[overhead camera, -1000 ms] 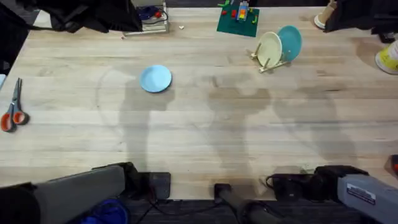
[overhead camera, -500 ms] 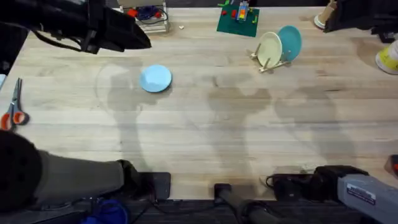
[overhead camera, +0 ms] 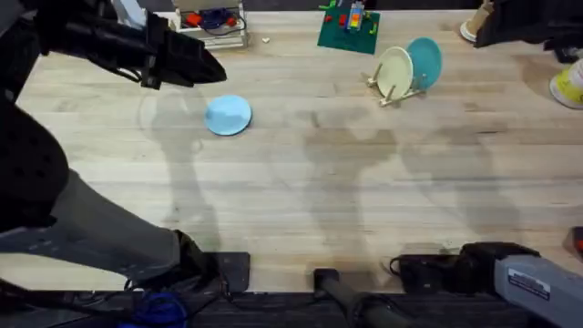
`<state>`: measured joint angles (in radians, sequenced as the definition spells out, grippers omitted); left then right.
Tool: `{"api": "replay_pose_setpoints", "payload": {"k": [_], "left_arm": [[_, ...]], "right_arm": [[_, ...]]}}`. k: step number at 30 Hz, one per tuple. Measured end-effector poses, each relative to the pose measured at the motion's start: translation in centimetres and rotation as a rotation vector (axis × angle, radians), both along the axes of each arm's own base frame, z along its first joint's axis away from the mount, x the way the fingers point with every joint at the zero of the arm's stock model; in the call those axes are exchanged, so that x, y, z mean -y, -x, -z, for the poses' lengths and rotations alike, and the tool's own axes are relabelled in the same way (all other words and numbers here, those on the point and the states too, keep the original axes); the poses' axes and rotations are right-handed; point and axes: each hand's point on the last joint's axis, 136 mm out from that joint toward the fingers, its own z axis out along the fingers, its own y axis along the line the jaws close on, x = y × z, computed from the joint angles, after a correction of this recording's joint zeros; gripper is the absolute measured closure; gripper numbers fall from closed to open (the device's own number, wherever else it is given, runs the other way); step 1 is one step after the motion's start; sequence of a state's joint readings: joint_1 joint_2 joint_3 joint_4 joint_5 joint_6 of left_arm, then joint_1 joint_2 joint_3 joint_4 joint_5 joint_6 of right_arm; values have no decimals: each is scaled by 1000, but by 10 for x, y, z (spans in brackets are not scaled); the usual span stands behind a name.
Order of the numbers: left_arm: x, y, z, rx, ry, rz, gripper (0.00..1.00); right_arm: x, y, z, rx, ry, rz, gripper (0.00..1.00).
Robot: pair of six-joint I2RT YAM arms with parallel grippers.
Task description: Pick up the plates from the table one by one and place each into a slot on the dish rack.
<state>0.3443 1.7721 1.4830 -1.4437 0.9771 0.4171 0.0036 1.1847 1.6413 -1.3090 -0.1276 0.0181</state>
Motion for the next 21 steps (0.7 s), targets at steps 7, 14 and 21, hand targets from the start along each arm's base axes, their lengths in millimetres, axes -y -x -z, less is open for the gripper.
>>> {"api": "replay_pose_setpoints", "payload": {"k": [7,14,21], "left_arm": [[-16,-1,6,2,6,-34,958],[-27,8,20,-16,22,-63,958],[-28,12,36,-9,21,-61,958]], "right_arm": [[0,0,0,0,0,0,7],[0,0,0,0,0,0,8],[0,0,0,0,0,0,8]]}}
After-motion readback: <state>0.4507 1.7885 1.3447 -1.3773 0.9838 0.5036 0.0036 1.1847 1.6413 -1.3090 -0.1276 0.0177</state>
